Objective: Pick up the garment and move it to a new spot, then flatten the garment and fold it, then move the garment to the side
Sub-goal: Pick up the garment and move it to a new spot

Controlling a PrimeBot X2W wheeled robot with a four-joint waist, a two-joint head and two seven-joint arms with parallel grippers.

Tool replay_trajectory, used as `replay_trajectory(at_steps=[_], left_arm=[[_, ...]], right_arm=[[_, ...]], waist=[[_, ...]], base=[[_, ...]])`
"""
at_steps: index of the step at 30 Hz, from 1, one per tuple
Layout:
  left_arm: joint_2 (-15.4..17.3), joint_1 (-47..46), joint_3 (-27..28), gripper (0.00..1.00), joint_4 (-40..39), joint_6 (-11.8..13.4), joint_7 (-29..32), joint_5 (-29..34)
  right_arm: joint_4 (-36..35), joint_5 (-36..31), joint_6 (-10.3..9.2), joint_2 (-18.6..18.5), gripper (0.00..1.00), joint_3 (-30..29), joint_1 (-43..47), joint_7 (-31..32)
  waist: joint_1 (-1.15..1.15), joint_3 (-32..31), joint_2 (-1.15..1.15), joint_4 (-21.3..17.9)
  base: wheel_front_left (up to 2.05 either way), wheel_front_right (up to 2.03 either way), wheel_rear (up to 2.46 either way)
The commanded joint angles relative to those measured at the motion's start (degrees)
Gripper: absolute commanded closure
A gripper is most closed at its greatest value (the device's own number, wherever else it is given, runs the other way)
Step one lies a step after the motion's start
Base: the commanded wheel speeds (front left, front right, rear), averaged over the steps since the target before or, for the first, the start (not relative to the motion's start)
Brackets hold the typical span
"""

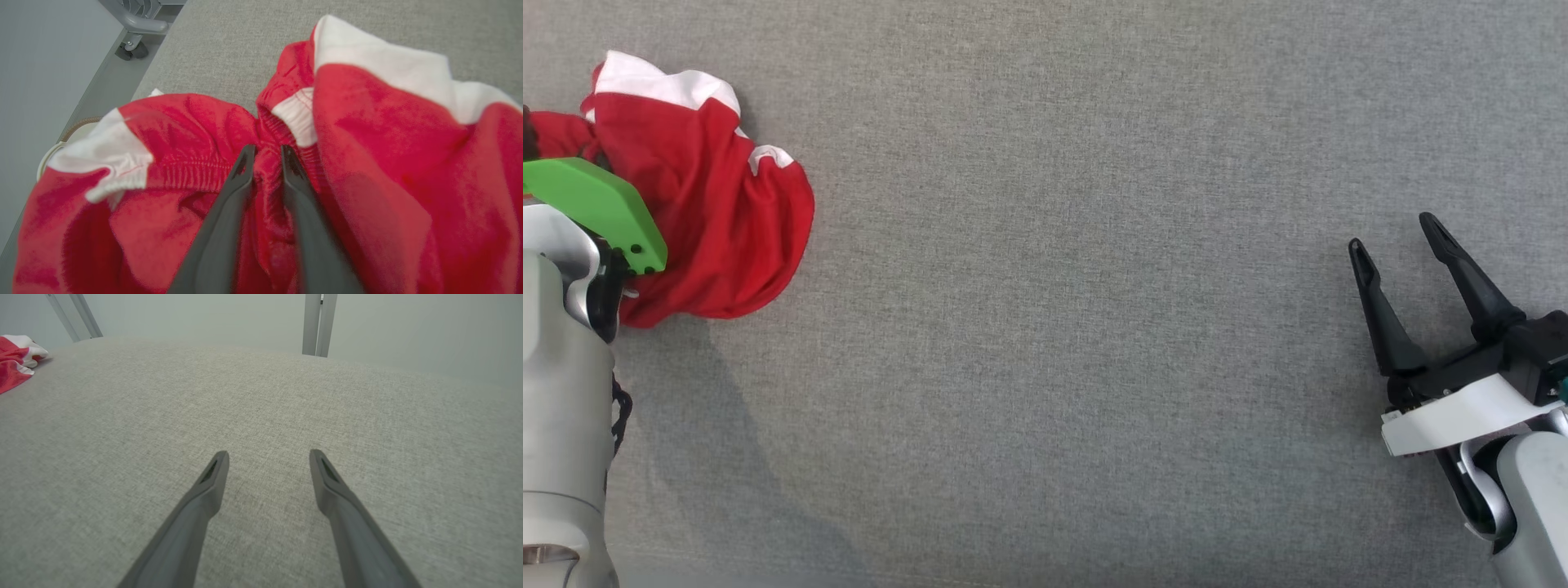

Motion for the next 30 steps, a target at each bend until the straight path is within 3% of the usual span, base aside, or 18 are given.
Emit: replay_trajectory(at_steps=[1, 6, 12, 19, 23, 30], left_arm=[[0.64, -0.61, -0.44, 1.0, -0.67, -0.25, -2.67, 0.59], [2.03, -1.87, -3.2, 1.0, -3.89, -0.39, -11.68, 1.43], [3.35, -3.28, -9.73, 1.0, -11.71, -0.43, -14.57, 0.29], [6.03, -3.15, -16.95, 1.0, -27.0, -0.38, -8.76, -4.76], [7.03, -1.87, -18.79, 1.0, -37.28, -0.37, -4.02, -8.32], [4.23, -0.18, -20.02, 1.0, -50.36, 0.18, 3.03, -13.14]], right_arm=[[0.36, -0.32, -0.09, 0.33, 0.0, -0.11, 0.35, -0.14], [1.3, 0.14, -0.09, 1.85, 0.0, 0.75, 1.09, -0.14], [2.78, 0.88, -0.09, 5.15, 0.0, 2.52, 1.45, -0.14], [4.22, 1.59, -0.09, 9.2, 0.0, 3.47, 2.5, -0.14], [4.74, 1.83, -0.09, 10.98, 0.0, 3.33, 3.43, -0.13], [4.78, 1.93, -0.09, 12.27, 0.0, 2.24, 5.11, -0.13]], waist=[[-0.01, -1.15, 0.0, 0.02], [-0.01, -5.4, 0.0, -0.04], [-0.01, -12.0, 0.0, -1.65], [-0.01, -19.1, 0.0, -7.84], [-0.01, -22.26, 0.0, -13.29], [-0.01, -25.66, 0.0, -22.72]], base=[[0.0, 0.0, 0.0], [0.0, 0.0, 0.0], [0.0, 0.0, 0.0], [0.0, 0.0, 0.0], [0.0, 0.0, 0.0], [0.0, 0.0, 0.0]])
